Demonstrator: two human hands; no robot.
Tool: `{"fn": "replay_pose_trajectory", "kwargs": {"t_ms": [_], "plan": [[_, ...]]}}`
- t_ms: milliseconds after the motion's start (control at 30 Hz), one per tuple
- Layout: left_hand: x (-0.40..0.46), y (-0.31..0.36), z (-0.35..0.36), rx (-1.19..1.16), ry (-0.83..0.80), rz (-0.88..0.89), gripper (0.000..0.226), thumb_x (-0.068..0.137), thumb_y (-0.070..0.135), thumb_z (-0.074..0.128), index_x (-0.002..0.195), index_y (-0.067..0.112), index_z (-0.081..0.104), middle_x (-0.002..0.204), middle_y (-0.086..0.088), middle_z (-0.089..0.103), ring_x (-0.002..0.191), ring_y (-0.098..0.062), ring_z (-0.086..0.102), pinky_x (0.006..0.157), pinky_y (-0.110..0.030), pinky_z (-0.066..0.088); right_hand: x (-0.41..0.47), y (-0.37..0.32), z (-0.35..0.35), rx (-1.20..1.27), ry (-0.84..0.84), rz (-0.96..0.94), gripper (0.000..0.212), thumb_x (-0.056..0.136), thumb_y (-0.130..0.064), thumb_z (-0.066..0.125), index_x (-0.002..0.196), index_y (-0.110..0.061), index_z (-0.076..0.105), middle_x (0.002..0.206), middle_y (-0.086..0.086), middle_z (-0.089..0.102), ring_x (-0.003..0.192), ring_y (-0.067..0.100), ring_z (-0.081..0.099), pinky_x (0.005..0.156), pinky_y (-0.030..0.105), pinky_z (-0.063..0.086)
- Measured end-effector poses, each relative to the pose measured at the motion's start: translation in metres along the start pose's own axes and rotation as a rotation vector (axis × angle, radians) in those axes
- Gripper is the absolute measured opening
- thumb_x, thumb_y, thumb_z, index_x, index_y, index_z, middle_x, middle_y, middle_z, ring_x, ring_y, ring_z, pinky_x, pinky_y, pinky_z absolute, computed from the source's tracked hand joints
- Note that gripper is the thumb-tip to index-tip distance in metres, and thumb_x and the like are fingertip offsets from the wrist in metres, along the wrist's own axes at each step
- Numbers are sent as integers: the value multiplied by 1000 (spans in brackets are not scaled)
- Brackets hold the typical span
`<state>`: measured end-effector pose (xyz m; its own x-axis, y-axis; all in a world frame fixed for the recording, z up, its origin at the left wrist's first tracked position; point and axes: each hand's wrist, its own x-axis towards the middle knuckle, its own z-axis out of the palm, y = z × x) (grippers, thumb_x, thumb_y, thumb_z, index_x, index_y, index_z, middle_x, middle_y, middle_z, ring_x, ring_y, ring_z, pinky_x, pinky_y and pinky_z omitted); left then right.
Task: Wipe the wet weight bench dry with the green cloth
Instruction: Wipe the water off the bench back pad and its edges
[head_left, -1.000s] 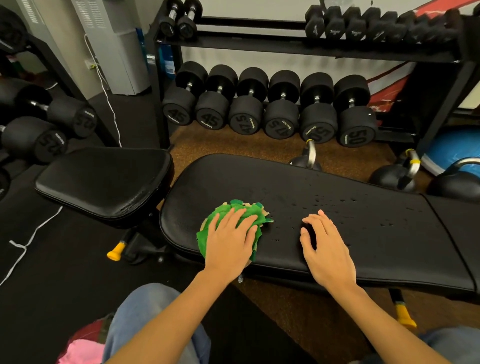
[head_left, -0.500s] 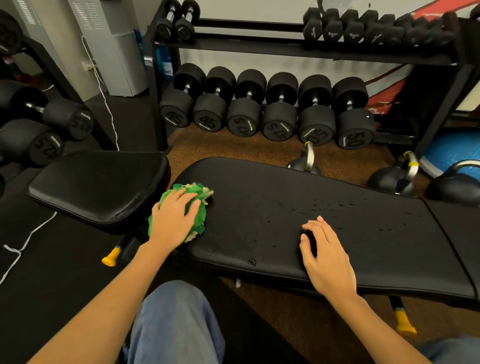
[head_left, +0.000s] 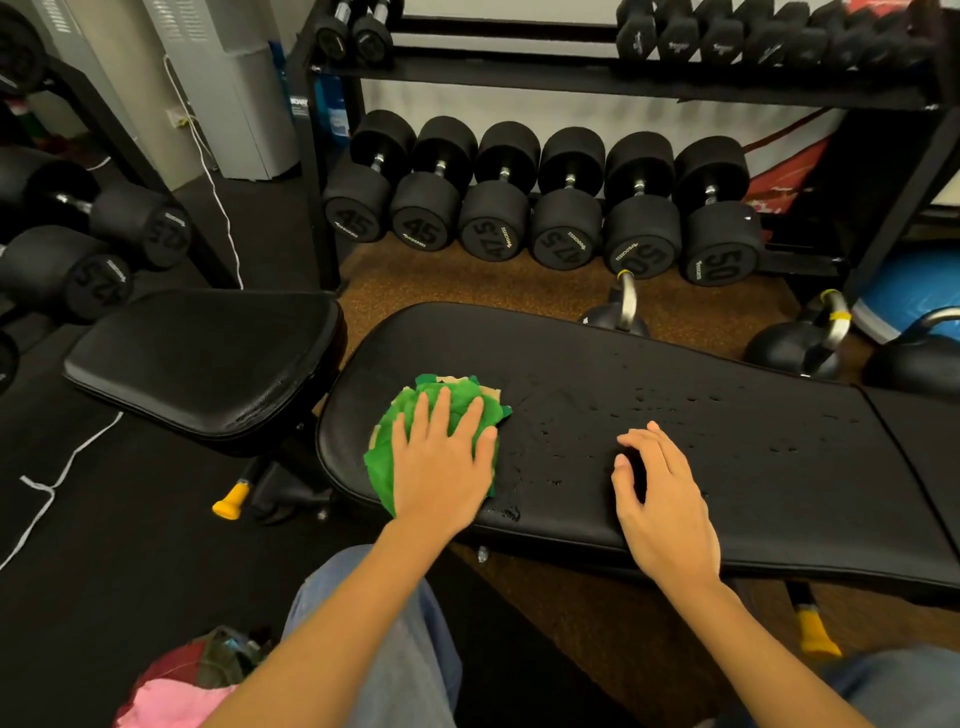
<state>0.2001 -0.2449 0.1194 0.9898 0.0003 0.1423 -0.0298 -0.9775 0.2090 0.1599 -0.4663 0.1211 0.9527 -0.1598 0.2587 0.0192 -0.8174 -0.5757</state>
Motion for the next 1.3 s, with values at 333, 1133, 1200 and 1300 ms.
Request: {"fn": "replay_pose_trajectory", "kwargs": {"t_ms": [333, 1133, 1200, 1300], "plan": [[-27, 83, -10, -529, -150, -7, 51, 101, 49, 20, 147, 30, 35, 158, 1, 22, 147, -17, 8, 116, -39, -5, 5, -14, -9, 324, 111, 46, 18, 97, -14, 50, 109, -24, 59, 117, -11, 54, 133, 6, 37, 105, 31, 35], [20, -71, -15, -888, 626, -488, 43, 103, 33, 26, 121, 11, 58, 129, 1, 56, 144, -20, 25, 116, -46, 23, 30, -133, 48, 506, 83, -96, 24, 101, -24, 45, 122, -27, 57, 123, -9, 59, 118, 5, 51, 104, 21, 35], [20, -70, -15, -914, 630, -477, 40, 104, 30, 26, 120, 12, 58, 121, 15, 49, 144, -18, 24, 116, -43, 22, 33, -159, 61, 463, 34, -198, 27, 101, -32, 44, 124, -27, 56, 129, -12, 55, 122, 8, 47, 106, 30, 34], [20, -74, -11, -977, 641, -477, 44, 103, 33, 23, 128, 16, 55, 130, 16, 43, 144, -12, 22, 114, -30, 20, 33, -187, 91, 272, -232, -269, 45, 101, -46, 31, 142, -30, 40, 144, -10, 43, 135, 14, 35, 111, 42, 25]]}}
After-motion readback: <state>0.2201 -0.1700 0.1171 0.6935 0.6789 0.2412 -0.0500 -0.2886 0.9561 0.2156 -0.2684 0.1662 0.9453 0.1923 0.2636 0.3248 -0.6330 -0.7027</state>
